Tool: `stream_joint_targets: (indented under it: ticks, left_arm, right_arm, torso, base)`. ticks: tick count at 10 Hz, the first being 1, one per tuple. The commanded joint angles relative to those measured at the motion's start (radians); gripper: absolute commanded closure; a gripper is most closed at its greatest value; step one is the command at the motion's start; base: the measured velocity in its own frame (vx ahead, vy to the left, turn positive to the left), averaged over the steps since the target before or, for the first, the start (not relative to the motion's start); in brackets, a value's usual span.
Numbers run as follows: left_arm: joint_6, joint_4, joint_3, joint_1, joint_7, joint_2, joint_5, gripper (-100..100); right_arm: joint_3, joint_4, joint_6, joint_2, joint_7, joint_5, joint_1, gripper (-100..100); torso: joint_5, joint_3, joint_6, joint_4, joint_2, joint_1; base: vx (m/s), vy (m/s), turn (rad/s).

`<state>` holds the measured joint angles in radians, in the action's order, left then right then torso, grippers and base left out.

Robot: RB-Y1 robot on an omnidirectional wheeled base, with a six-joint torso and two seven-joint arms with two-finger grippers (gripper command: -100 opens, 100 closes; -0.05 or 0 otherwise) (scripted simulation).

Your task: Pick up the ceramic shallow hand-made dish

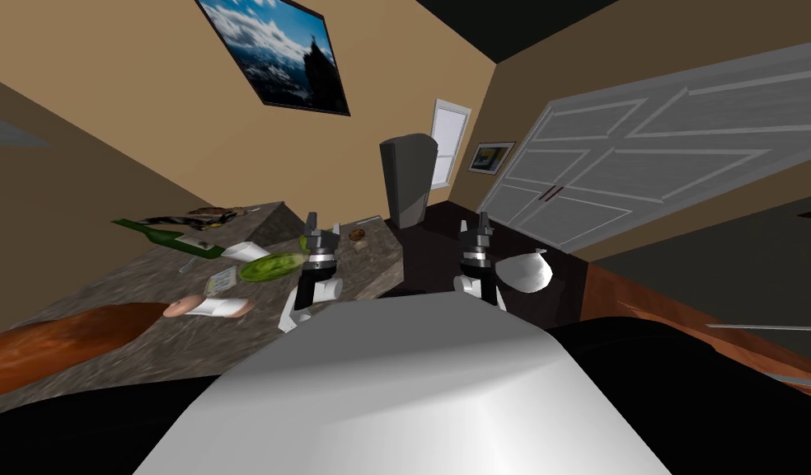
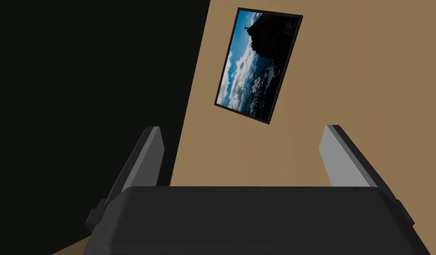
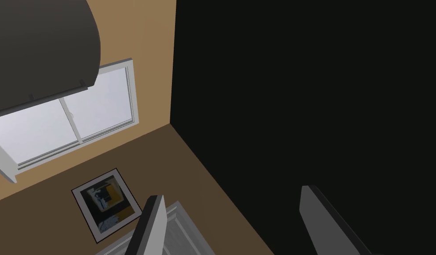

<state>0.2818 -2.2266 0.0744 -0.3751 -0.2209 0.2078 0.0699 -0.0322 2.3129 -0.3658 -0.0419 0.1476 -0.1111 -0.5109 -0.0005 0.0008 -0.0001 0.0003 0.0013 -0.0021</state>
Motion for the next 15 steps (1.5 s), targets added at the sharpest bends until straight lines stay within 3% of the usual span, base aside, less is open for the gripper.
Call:
stream_joint_targets:
  ticks: [1, 2, 3, 4, 5, 6, 7, 8, 9, 10, 11, 12, 13, 14, 15]
  left_arm:
    - [-0.050, -0.001, 0.005, 0.023, -0.041, 0.024, 0.019, -100]
    - [-0.054, -0.001, 0.005, 0.023, -0.041, 0.024, 0.019, -100]
    - [-0.095, -0.002, 0.009, 0.041, -0.077, 0.046, 0.037, -100]
    - [-0.101, -0.002, 0.009, 0.041, -0.077, 0.046, 0.037, -100]
    - [-0.143, -0.004, 0.013, 0.060, -0.114, 0.067, 0.055, -100]
    - [-0.149, -0.004, 0.013, 0.060, -0.114, 0.067, 0.055, -100]
    - [-0.189, -0.005, 0.016, 0.078, -0.152, 0.090, 0.074, -100]
    - [-0.198, -0.005, 0.016, 0.078, -0.152, 0.090, 0.074, -100]
    - [-0.234, -0.005, 0.019, 0.097, -0.190, 0.113, 0.094, -100]
    - [-0.248, -0.005, 0.019, 0.097, -0.190, 0.113, 0.094, -100]
    - [-0.287, -0.005, 0.021, 0.115, -0.228, 0.137, 0.115, -100]
    - [-0.299, -0.005, 0.021, 0.115, -0.228, 0.137, 0.115, -100]
    - [-0.332, -0.004, 0.023, 0.133, -0.265, 0.161, 0.137, -100]
    - [-0.351, -0.004, 0.023, 0.133, -0.265, 0.161, 0.137, -100]
    - [-0.384, -0.001, 0.024, 0.151, -0.303, 0.187, 0.160, -100]
  right_arm:
    - [0.000, 0.000, 0.000, 0.000, 0.000, 0.000, 0.000, 0]
    - [0.000, 0.000, 0.000, 0.000, 0.000, 0.000, 0.000, 0]
    - [0.000, 0.000, 0.000, 0.000, 0.000, 0.000, 0.000, 0]
    - [0.000, 0.000, 0.000, 0.000, 0.000, 0.000, 0.000, 0]
    - [0.000, 0.000, 0.000, 0.000, 0.000, 0.000, 0.000, 0]
    - [0.000, 0.000, 0.000, 0.000, 0.000, 0.000, 0.000, 0]
    - [0.000, 0.000, 0.000, 0.000, 0.000, 0.000, 0.000, 0]
    - [0.000, 0.000, 0.000, 0.000, 0.000, 0.000, 0.000, 0]
    - [0.000, 0.000, 0.000, 0.000, 0.000, 0.000, 0.000, 0]
    - [0.000, 0.000, 0.000, 0.000, 0.000, 0.000, 0.000, 0]
    - [0.000, 0.000, 0.000, 0.000, 0.000, 0.000, 0.000, 0]
    - [0.000, 0.000, 0.000, 0.000, 0.000, 0.000, 0.000, 0]
    - [0.000, 0.000, 0.000, 0.000, 0.000, 0.000, 0.000, 0]
    - [0.000, 0.000, 0.000, 0.000, 0.000, 0.000, 0.000, 0]
    - [0.000, 0.000, 0.000, 0.000, 0.000, 0.000, 0.000, 0]
  torso:
    - [0.000, 0.000, 0.000, 0.000, 0.000, 0.000]
    - [0.000, 0.000, 0.000, 0.000, 0.000, 0.000]
    - [0.000, 0.000, 0.000, 0.000, 0.000, 0.000]
    - [0.000, 0.000, 0.000, 0.000, 0.000, 0.000]
    - [0.000, 0.000, 0.000, 0.000, 0.000, 0.000]
    - [0.000, 0.000, 0.000, 0.000, 0.000, 0.000]
    - [0.000, 0.000, 0.000, 0.000, 0.000, 0.000]
    - [0.000, 0.000, 0.000, 0.000, -0.001, 0.000]
    - [0.000, 0.000, 0.000, 0.000, 0.000, 0.000]
    - [0.000, 0.000, 0.000, 0.000, 0.000, 0.000]
    - [0.000, 0.000, 0.000, 0.000, 0.000, 0.000]
    - [0.000, 0.000, 0.000, 0.000, 0.000, 0.000]
    - [0.000, 0.000, 0.000, 0.000, -0.001, 0.000]
    - [0.000, 0.000, 0.000, 0.000, -0.001, 0.000]
    - [0.000, -0.001, 0.000, 0.000, -0.001, 0.001]
  base:
    - [-0.019, -0.033, -0.018]
    - [-0.015, -0.028, -0.011]
    - [-0.024, -0.039, -0.025]
    - [-0.020, -0.030, -0.009]
    - [-0.020, -0.032, -0.018]
    - [-0.014, -0.025, -0.012]
    - [-0.013, -0.033, -0.023]
    - [-0.014, -0.027, -0.008]
    - [-0.023, -0.038, -0.016]
    - [-0.016, -0.034, -0.011]
    - [-0.016, -0.033, -0.024]
    - [-0.010, -0.028, -0.010]
    - [-0.008, -0.029, -0.018]
    - [-0.007, -0.026, -0.010]
    - [-0.010, -0.030, -0.015]
